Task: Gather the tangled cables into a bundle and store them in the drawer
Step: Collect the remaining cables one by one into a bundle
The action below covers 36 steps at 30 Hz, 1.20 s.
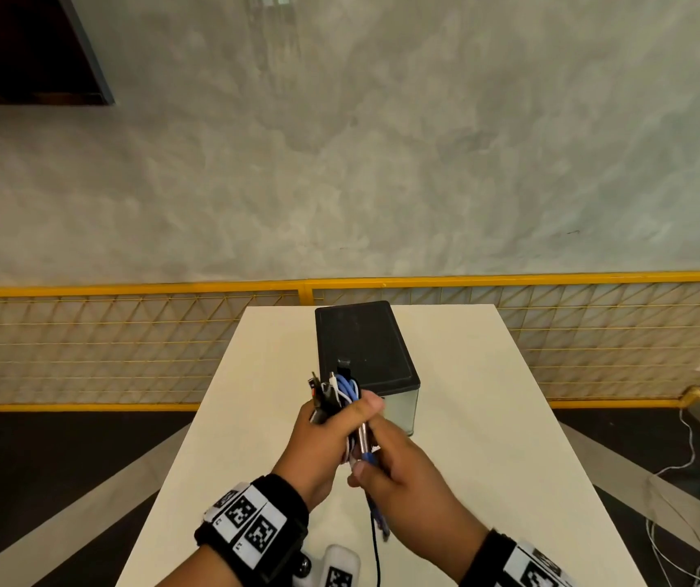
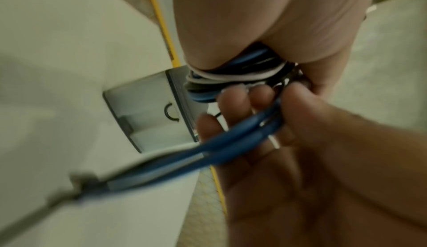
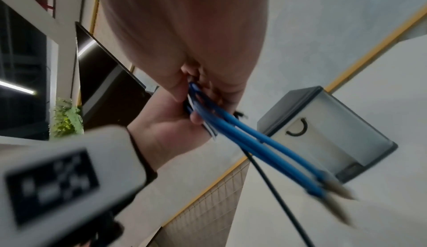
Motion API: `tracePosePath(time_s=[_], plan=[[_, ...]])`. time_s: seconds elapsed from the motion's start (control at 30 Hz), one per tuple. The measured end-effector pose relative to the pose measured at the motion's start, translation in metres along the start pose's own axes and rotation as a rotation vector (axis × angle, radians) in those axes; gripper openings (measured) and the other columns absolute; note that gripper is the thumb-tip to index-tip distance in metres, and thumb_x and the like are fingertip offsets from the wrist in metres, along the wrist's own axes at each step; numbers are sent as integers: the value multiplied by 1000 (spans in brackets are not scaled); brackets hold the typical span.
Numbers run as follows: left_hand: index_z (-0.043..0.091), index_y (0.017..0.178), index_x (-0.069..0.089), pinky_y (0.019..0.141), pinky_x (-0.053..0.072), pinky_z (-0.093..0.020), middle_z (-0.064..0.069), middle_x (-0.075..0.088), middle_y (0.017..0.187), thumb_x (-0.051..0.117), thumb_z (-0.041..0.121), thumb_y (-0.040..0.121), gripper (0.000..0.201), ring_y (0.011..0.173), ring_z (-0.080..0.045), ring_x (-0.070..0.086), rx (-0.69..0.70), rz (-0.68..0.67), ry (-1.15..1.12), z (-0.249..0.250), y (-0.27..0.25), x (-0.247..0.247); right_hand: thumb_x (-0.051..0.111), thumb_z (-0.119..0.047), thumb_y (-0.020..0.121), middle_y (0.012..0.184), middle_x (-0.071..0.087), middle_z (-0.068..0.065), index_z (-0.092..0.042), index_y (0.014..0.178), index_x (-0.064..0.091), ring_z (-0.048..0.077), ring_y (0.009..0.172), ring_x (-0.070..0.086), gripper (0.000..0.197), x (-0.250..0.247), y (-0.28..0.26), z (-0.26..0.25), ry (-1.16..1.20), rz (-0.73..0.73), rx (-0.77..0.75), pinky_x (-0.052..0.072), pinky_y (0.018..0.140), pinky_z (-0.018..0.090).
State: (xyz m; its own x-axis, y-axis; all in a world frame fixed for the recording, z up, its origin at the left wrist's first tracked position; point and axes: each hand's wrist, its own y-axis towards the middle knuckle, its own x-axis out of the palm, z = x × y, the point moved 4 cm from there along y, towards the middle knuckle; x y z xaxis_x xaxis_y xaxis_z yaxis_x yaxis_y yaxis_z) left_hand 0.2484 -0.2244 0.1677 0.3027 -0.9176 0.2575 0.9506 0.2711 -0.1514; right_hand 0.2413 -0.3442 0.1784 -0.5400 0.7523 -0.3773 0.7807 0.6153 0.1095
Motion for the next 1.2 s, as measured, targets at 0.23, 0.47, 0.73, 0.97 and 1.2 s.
tracePosePath(time_s=[0.23, 0.47, 0.73, 0.97, 1.2], plan=[[4, 94, 64, 75, 57, -31, -12, 74, 91, 66, 4, 83, 12, 69, -13, 69, -76, 84, -406, 5, 10, -6, 65, -13, 84, 98, 63, -9, -46, 112, 43, 6, 78, 63, 49, -1, -7, 12, 3, 50, 129, 54, 73, 20], [8, 94, 66, 71, 54, -28, -4, 66, 73, 68, 2, 83, 13, 65, -13, 66, 27, 203, -378, 20, 23, -30, 70, -17, 86, 89, 71, -9, -30, 92, 67, 5, 84, 64, 14, -24, -17, 41, 35, 278, 315, 47, 76, 18], [5, 94, 68, 69, 55, -29, -5, 66, 75, 74, 0, 79, 17, 68, -16, 67, 87, 273, -262, 8, 16, -23, 46, -66, 88, 103, 73, 24, 1, 115, 60, 37, 90, 69, 74, 17, 4, 47, 894, -41, 951, 48, 77, 39], [7, 59, 63, 56, 45, -28, -8, 49, 55, 70, 0, 64, 11, 48, -16, 50, -203, -29, -389, -5, -19, 7, 37, -41, 101, 79, 75, 16, -4, 95, 79, 29, 68, 71, 56, 12, 16, 34, 1201, 104, 831, 50, 83, 42], [2, 60, 60, 44, 46, -29, -9, 43, 48, 84, -1, 36, 35, 38, -16, 44, -341, -293, -551, -12, -35, 9, 30, -42, 103, 56, 61, 17, 0, 71, 72, 23, 40, 54, 67, 6, 13, 24, 1138, 35, 603, 45, 44, 27]])
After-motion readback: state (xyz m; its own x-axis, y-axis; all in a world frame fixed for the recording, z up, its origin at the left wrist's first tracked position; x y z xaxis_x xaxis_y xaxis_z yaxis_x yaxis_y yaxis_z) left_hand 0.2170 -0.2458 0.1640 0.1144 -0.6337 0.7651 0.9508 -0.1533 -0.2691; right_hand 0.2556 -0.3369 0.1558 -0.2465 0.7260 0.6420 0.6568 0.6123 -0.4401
